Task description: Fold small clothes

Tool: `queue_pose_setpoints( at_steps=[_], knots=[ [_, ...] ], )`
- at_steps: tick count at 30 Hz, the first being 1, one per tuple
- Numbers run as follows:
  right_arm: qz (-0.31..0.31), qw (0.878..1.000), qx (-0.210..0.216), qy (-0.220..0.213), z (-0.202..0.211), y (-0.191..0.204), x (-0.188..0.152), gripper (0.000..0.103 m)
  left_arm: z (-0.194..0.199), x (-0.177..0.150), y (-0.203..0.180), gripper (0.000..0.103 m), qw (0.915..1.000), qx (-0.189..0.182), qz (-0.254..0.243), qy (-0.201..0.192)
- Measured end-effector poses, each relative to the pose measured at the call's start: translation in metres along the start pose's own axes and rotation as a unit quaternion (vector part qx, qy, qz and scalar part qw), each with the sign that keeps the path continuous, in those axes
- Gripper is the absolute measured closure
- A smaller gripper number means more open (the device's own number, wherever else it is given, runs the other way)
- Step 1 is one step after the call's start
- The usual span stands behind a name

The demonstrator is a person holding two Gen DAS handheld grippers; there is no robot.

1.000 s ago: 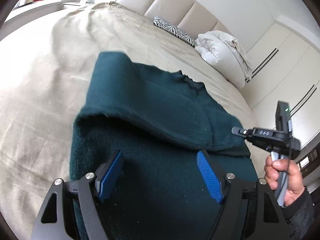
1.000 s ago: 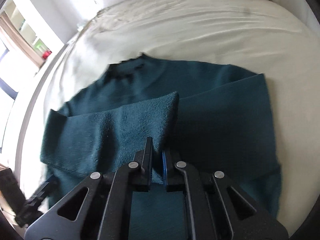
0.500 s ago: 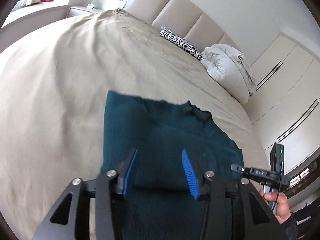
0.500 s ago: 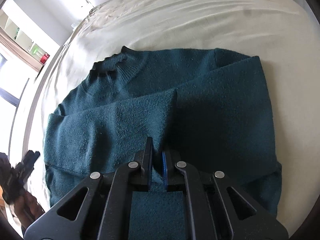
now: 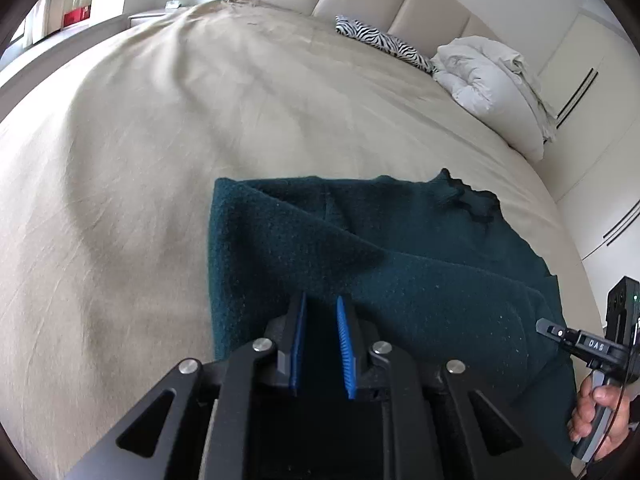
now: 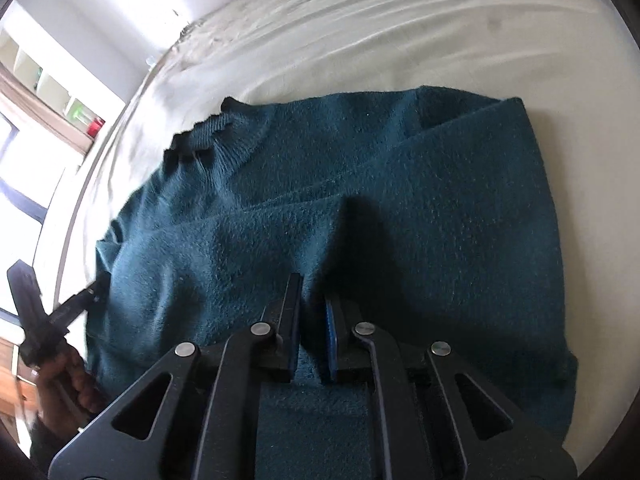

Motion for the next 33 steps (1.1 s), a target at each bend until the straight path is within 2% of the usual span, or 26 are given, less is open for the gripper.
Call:
queue_pose_setpoints(
  at_steps=[3,7,10,13,15,18,20,21,22,23,24,25,26,27,29,33],
  knots=[
    [-0.017,1.000,-0.007,0.001,0.010,-0.004,-0.001,0.091,0.012,-0.001,0.004,0.086,0.9997,-0.016,0.015,0.006],
    [-0.043,0.998,-0.025,-0.046,0.036,-0.006,0.006,0.090,0.027,-0.003,0.006,0.082,0.9998,-0.015,0.014,-0.005],
    [-0.011,0.998,-0.006,-0.058,0.040,0.016,0.014,0.090,0.026,-0.007,0.007,0.081,0.9999,-0.009,0.008,-0.006],
    [0.030,0.999,-0.010,-0.034,0.019,0.037,0.016,0.090,0.020,-0.011,0.011,0.082,1.0000,-0.007,0.002,-0.001],
    [0.020,1.000,-0.001,-0.006,-0.005,0.030,0.010,0.090,0.019,-0.013,0.012,0.082,0.9999,-0.010,-0.003,-0.002],
    [-0.028,0.997,0.052,-0.044,-0.007,0.004,0.000,0.092,0.022,-0.016,0.016,0.082,0.9997,-0.020,-0.011,0.001],
    [-0.059,0.995,0.058,-0.055,0.003,-0.010,-0.007,0.092,0.032,-0.019,0.020,0.081,0.9997,-0.025,-0.005,0.002],
    [-0.066,0.995,0.046,-0.060,0.013,-0.015,-0.012,0.091,0.041,-0.022,0.024,0.080,0.9996,-0.028,0.001,0.000],
    [-0.071,0.995,0.012,-0.064,0.027,-0.020,-0.018,0.085,0.049,-0.028,0.027,0.073,0.9994,-0.033,0.007,0.000],
    [-0.072,0.995,-0.012,-0.069,0.038,-0.024,-0.023,0.076,0.063,-0.036,0.033,0.061,0.9985,-0.050,0.022,0.002],
    [-0.072,0.994,-0.020,-0.082,0.053,-0.028,-0.031,0.071,0.074,-0.043,0.036,0.053,0.9978,-0.059,0.031,0.002],
    [-0.076,0.992,-0.016,-0.100,0.071,-0.031,-0.041,0.052,0.085,-0.051,0.040,0.038,0.9974,-0.062,0.038,0.001],
    [-0.081,0.990,-0.017,-0.113,0.085,-0.034,-0.051,0.034,0.098,-0.062,0.044,0.032,0.9970,-0.065,0.042,-0.001],
    [-0.084,0.988,-0.024,-0.129,0.102,-0.035,-0.062,0.030,0.110,-0.074,0.048,0.032,0.9967,-0.069,0.043,0.001],
    [-0.068,0.985,-0.038,-0.156,0.136,-0.033,-0.084,0.029,0.129,-0.100,0.057,0.032,0.9959,-0.076,0.040,0.028],
    [-0.044,0.986,-0.034,-0.158,0.182,-0.022,-0.131,0.029,0.150,-0.144,0.083,0.032,0.9904,-0.086,0.078,0.074]
  ],
)
Point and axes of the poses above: each gripper's, at about its wrist camera, not at the fingertips, and z roughly against the way its jaws point, y to its left, x to its top, the point moved 2 cm from there along -z, roughly the way its jaws point, and after that the axes turned 15 degrees about z, right-handed, at the moved point
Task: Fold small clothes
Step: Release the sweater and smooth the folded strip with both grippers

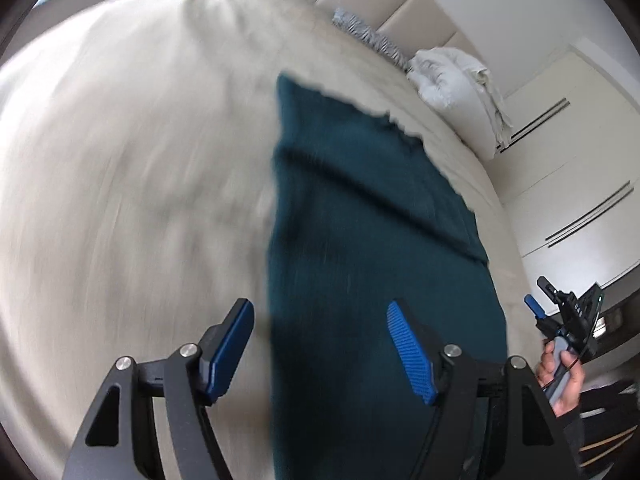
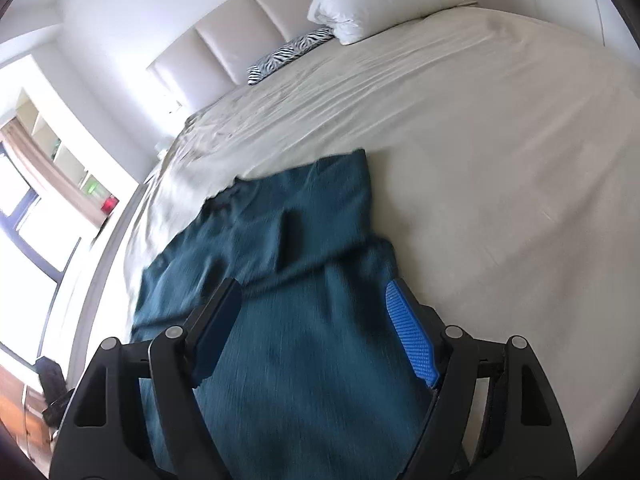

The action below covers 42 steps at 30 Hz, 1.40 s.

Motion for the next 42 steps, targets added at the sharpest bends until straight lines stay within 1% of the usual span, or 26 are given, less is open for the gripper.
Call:
queue_pose_setpoints(
  at_steps=[2,5,8,10,12,15,19,23,28,34,39,40,42],
  knots=[
    [0.009,1.000,-0.003,0.002,0.021,0.002,-0.016,0.029,0.005,-0.023,0.011,0.032,0.9997,-0.003,0.012,0.019],
    [0.015,1.000,-0.005,0.019,0.051,-0.002,-0.046,0.029,0.012,-0.055,0.015,0.032,0.9992,0.000,-0.003,0.040],
    [0.016,0.999,-0.014,0.030,0.073,-0.004,-0.072,0.029,0.014,-0.074,0.015,0.030,0.9984,-0.003,-0.012,0.055],
    [0.012,0.999,-0.019,0.040,0.081,-0.006,-0.088,0.029,0.015,-0.082,0.014,0.030,0.9983,0.001,-0.022,0.054],
    [0.006,0.998,-0.023,0.052,0.089,-0.009,-0.101,0.029,0.016,-0.085,0.015,0.030,0.9984,-0.002,-0.018,0.054],
    [0.002,0.998,-0.026,0.055,0.102,-0.013,-0.116,0.029,0.017,-0.086,0.015,0.030,0.9981,-0.002,-0.016,0.059],
    [0.001,0.997,-0.027,0.070,0.103,-0.016,-0.127,0.029,0.016,-0.095,0.010,0.030,0.9969,0.007,-0.030,0.072],
    [0.012,0.996,-0.030,0.084,0.100,-0.015,-0.128,0.029,0.017,-0.103,0.006,0.030,0.9952,0.010,-0.043,0.087],
    [0.033,0.994,-0.036,0.093,0.102,-0.011,-0.130,0.029,0.014,-0.106,0.001,0.030,0.9943,0.010,-0.042,0.098],
    [0.036,0.993,-0.035,0.104,0.103,-0.011,-0.135,0.029,0.009,-0.110,-0.005,0.031,0.9929,0.020,-0.056,0.103],
    [0.047,0.992,-0.044,0.109,0.111,-0.011,-0.138,0.029,0.003,-0.112,-0.011,0.032,0.9917,0.029,-0.064,0.108],
    [0.046,0.992,-0.045,0.111,0.112,-0.013,-0.139,0.029,0.002,-0.113,-0.012,0.033,0.9914,0.030,-0.065,0.109],
    [0.039,0.992,-0.048,0.114,0.114,-0.019,-0.142,0.029,-0.001,-0.115,-0.015,0.039,0.9910,0.028,-0.065,0.114]
  ],
)
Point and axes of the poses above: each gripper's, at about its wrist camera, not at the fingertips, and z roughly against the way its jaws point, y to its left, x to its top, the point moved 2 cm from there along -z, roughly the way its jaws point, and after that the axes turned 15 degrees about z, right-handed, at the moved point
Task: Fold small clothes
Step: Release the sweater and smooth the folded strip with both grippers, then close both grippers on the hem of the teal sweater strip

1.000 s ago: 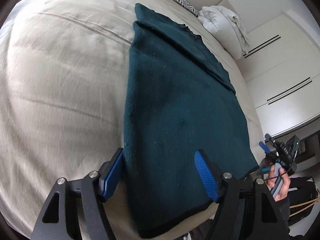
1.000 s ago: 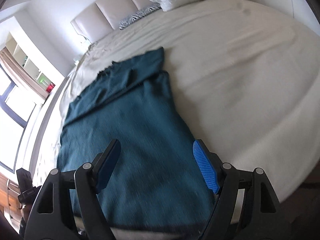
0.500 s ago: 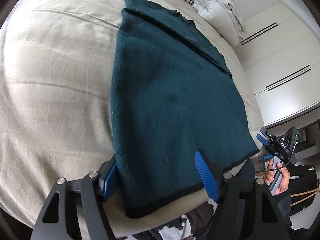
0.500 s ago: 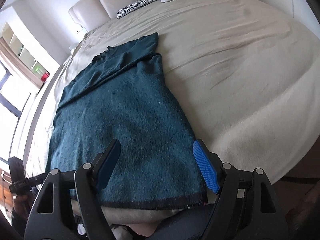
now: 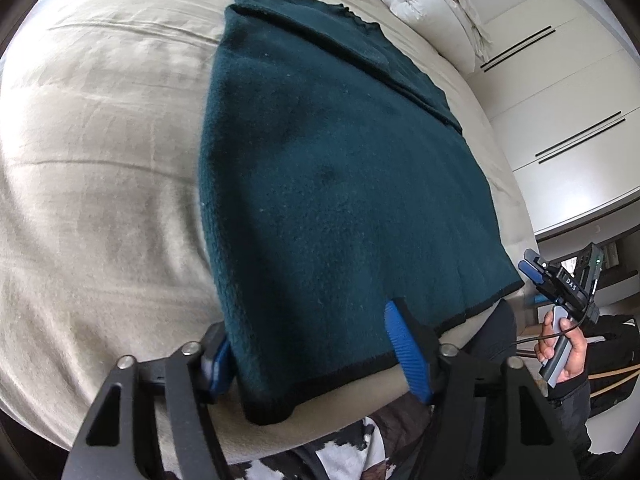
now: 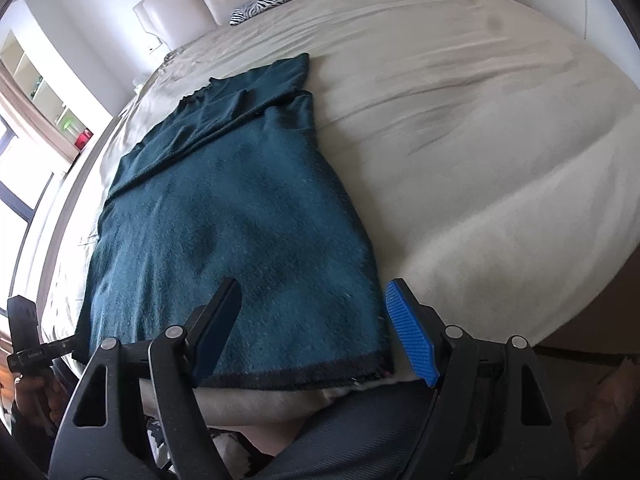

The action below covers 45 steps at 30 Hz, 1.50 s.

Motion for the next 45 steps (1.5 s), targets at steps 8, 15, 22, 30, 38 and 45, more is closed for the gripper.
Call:
queue_pose_setpoints(
  at_steps=[8,15,22,30,38,45],
  knots=[
    [-0.015,1.000,0.012,0.002,0.004,-0.011,-0.005,0.029,-0.006,-0.002,-0.002,0.042,0.9999,-0.004,0.009,0.008],
    [-0.017,1.000,0.017,0.003,0.004,-0.011,-0.007,0.029,-0.013,-0.008,-0.011,0.030,0.9999,0.005,-0.009,0.012],
    [-0.043,0.999,0.007,0.016,-0.007,-0.026,-0.013,0.029,-0.010,-0.003,0.007,0.078,0.9997,0.010,0.018,0.014],
    [-0.034,0.998,-0.003,0.055,-0.028,-0.036,-0.015,0.063,-0.005,-0.005,0.019,0.094,0.9991,-0.006,0.038,0.018],
    [-0.033,0.998,0.013,0.055,-0.027,-0.034,-0.016,0.095,0.002,-0.003,0.018,0.097,0.9989,-0.024,0.037,0.013],
    [-0.066,0.997,0.047,0.008,-0.004,-0.031,-0.013,0.096,0.018,0.009,0.016,0.097,0.9932,-0.096,0.066,0.004]
  ],
)
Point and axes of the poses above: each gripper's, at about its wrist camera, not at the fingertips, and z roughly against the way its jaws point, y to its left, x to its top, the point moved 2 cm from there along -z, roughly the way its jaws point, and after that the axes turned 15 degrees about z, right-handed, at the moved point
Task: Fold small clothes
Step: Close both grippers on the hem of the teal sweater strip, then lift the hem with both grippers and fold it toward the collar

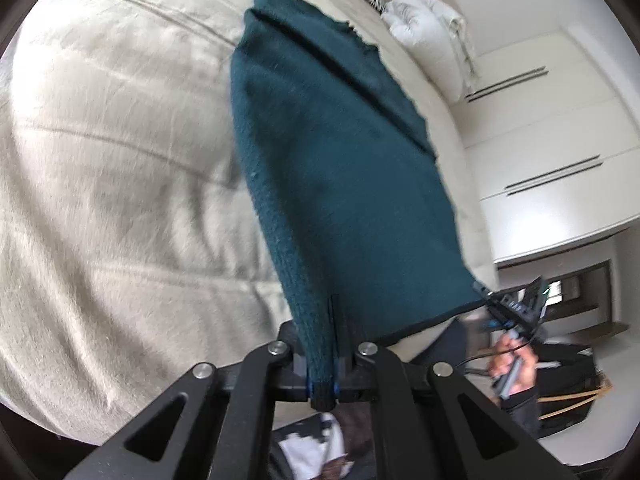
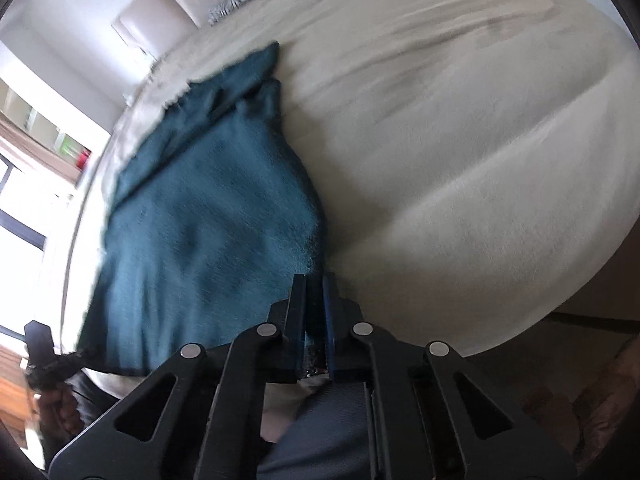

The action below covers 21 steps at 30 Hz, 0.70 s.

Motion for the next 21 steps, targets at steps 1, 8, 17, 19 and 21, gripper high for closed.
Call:
queue_pose_setpoints(
  at_steps=[1,8,17,19,21],
  knots=[
    [-0.003,1.000,0.009,-0.008,0.004,0.000,0.002,0.096,0.003,0.002,-0.001,0.097,0.9999,-0.012,0.005,0.000],
    [-0.019,0.998,0.049,-0.036,0.014,0.006,0.021,0.096,0.017,0.019,-0.006,0.097,0.9960,-0.081,0.036,-0.007],
    [-0.037,0.995,0.064,-0.074,0.015,0.009,0.053,0.096,0.020,0.046,-0.012,0.097,0.9882,-0.133,0.074,-0.020],
    [-0.038,0.994,0.065,-0.082,0.013,0.009,0.063,0.096,0.021,0.054,-0.015,0.097,0.9867,-0.141,0.077,-0.025],
    [-0.037,0.993,0.065,-0.088,0.011,0.011,0.073,0.096,0.023,0.060,-0.017,0.097,0.9852,-0.149,0.081,-0.028]
  ],
)
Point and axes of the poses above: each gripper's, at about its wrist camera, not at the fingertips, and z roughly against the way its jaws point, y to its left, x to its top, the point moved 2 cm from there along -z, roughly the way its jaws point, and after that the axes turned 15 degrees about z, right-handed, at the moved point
